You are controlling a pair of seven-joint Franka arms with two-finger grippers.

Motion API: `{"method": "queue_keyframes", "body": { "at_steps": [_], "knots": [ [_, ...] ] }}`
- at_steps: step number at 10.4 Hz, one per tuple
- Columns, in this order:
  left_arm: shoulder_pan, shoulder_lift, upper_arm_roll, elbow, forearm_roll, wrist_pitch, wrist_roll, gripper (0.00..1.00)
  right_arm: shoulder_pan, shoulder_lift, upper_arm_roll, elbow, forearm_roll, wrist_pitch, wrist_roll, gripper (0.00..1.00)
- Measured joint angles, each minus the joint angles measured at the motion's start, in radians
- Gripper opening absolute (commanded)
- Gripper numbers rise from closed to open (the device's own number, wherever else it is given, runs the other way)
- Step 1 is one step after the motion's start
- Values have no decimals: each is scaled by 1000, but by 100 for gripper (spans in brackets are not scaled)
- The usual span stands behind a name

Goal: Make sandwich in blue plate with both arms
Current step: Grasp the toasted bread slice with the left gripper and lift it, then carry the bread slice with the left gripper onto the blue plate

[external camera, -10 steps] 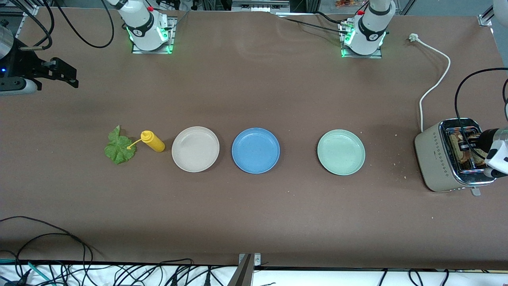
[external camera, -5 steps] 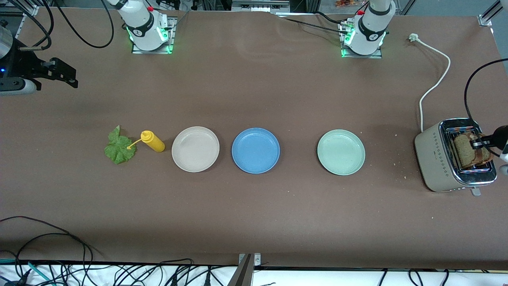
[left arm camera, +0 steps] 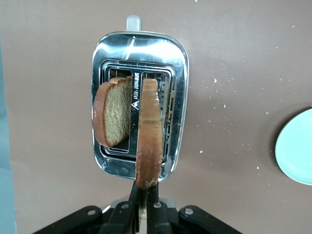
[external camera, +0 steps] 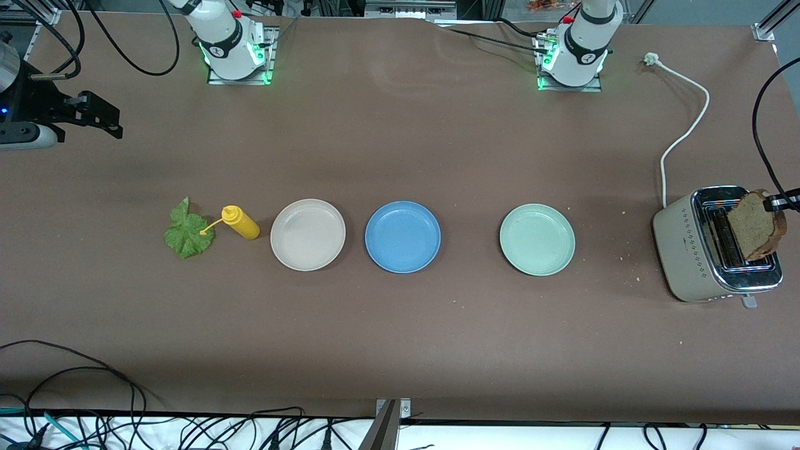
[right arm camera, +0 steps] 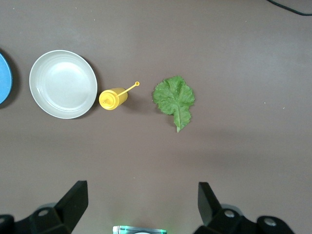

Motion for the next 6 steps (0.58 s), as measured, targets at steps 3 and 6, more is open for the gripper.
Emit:
{"method": "queue_keyframes", "body": {
  "at_steps": [3, 6],
  "knots": [
    [-4, 0, -32, 41, 0, -27, 0, 0, 0, 0, 0, 0, 0, 0, 0, 100],
    [-4, 2, -53, 45, 0, -28, 5, 0, 0, 0, 0, 0, 0, 0, 0, 100]
  ]
}}
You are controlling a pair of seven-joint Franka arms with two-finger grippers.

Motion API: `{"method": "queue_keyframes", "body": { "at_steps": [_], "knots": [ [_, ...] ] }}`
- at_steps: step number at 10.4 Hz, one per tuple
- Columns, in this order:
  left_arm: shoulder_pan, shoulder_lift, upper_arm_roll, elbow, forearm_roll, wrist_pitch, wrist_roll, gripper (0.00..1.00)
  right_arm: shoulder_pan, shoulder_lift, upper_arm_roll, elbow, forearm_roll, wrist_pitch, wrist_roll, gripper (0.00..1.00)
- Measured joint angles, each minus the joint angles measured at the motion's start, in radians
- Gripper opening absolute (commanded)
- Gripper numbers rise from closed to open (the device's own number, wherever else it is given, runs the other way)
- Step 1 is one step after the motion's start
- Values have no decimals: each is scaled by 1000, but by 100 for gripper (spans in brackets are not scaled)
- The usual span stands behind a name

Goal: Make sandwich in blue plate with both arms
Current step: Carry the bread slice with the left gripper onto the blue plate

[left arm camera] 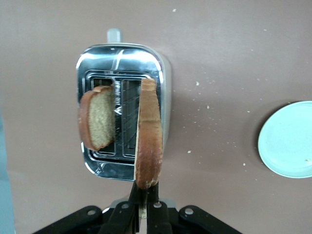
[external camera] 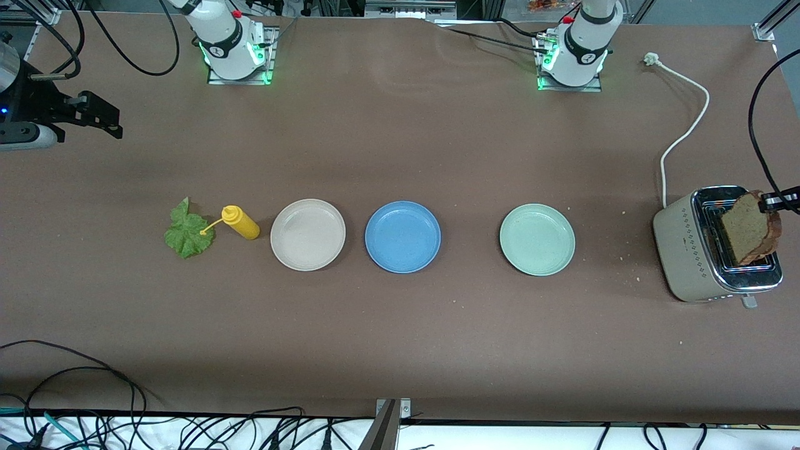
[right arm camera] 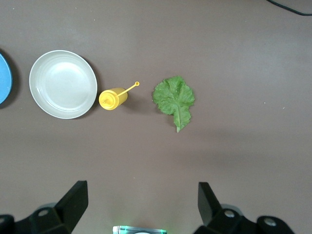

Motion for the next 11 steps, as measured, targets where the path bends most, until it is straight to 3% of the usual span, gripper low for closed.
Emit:
{"method": "queue_keyframes", "body": {
  "at_steps": [3, 5, 8, 11],
  "knots": [
    [-32, 8, -41, -4, -23, 0, 0, 0, 0, 0, 0, 0, 0, 0, 0, 100],
    [-113, 13, -42, -20, -77, 0, -34, 0, 0, 1, 0, 0, 0, 0, 0, 100],
    [-223, 23, -42, -62, -251, 16, -145, 0, 0, 1, 0, 0, 0, 0, 0, 100],
    [-324, 50, -43, -146, -462, 119, -150, 0, -1, 2, -1, 0, 0, 1, 0, 100]
  ]
}}
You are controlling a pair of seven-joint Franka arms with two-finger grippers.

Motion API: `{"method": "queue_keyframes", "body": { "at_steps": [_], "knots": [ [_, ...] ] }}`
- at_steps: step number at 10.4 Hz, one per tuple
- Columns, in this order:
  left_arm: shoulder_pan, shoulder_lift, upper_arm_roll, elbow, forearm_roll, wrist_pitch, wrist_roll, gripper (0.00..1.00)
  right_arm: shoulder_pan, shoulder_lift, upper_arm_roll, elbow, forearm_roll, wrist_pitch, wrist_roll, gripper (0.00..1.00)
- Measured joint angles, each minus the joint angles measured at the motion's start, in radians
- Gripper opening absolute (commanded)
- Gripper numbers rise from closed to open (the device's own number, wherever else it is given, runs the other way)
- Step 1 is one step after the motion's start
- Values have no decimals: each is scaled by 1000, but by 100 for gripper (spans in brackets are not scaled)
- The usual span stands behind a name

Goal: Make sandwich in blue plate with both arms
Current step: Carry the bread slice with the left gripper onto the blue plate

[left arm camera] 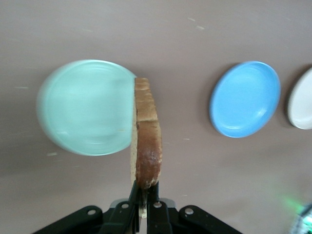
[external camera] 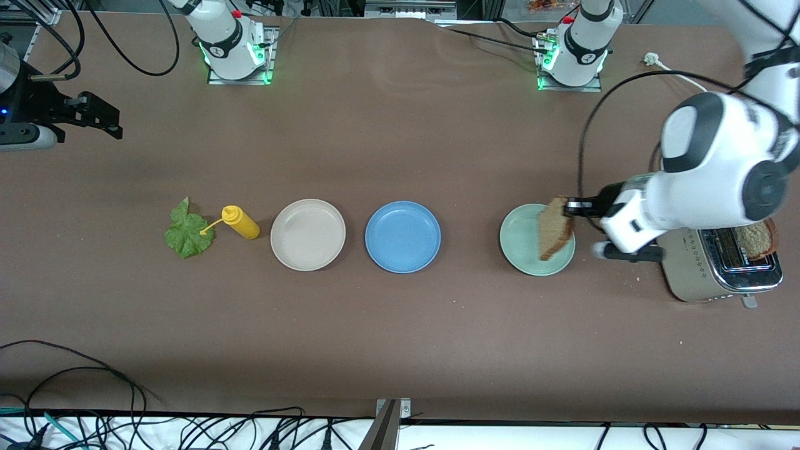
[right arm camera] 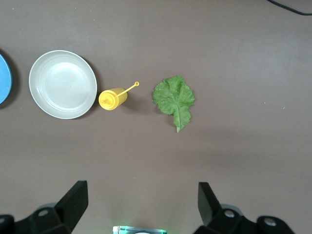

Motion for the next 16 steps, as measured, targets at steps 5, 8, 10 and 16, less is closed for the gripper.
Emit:
{"method": "queue_keyframes", "body": {
  "at_steps": [5, 8, 10, 16],
  "knots": [
    [-176, 127, 0, -22, -405, 96, -27, 0, -1, 1, -2, 0, 0, 0, 0, 100],
    [-225, 189, 0, -21, -538, 205, -28, 0, -1, 2, -2, 1, 0, 0, 0, 100],
    [-256, 223, 0, -21, -577, 293, -30, 0, -1, 2, -8, 1, 0, 0, 1, 100],
    [-355, 309, 0, 29, -623, 466, -36, 0, -2, 3, -26, 0, 15, 0, 1, 100]
  ]
}}
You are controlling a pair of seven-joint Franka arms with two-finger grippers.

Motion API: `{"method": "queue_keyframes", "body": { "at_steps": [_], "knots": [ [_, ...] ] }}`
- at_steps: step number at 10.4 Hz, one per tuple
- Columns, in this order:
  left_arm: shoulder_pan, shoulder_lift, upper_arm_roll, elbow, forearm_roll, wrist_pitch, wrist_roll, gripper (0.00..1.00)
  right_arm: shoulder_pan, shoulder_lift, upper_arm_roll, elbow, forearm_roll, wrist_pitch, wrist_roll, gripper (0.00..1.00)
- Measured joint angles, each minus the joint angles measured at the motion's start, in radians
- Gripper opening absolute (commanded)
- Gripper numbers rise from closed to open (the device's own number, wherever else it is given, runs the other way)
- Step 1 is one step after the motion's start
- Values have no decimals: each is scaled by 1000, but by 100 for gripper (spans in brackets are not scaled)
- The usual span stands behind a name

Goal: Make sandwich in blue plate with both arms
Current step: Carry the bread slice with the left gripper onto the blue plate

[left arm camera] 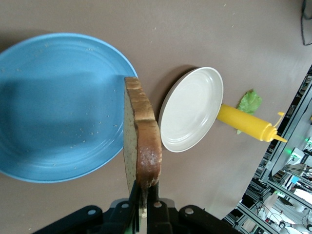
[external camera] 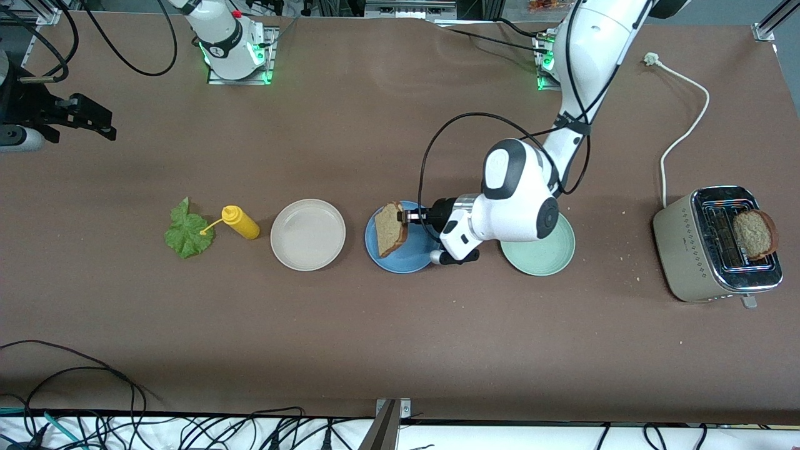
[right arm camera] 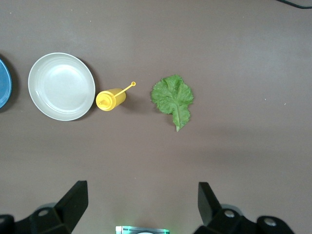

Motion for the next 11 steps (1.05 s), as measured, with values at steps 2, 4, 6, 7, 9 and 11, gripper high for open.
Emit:
{"method": "queue_keyframes", "body": {
  "at_steps": [2, 4, 6, 7, 9, 11],
  "knots": [
    [-16, 27, 0, 3, 0, 11, 1, 0, 0, 0, 0, 0, 0, 0, 0, 100],
    [-19, 37, 5, 5, 0, 16, 1, 0, 0, 0, 0, 0, 2, 0, 0, 100],
    [-19, 41, 14, 6, 0, 16, 1, 0, 0, 0, 0, 0, 3, 0, 0, 100],
    [-19, 45, 19, 6, 0, 16, 1, 0, 0, 0, 0, 0, 3, 0, 0, 100],
    [-19, 61, 31, 6, 0, 16, 1, 99, 0, 0, 0, 0, 4, 0, 0, 100],
    [-19, 80, 45, 6, 0, 16, 3, 100, 0, 0, 0, 0, 4, 0, 0, 100]
  ]
}}
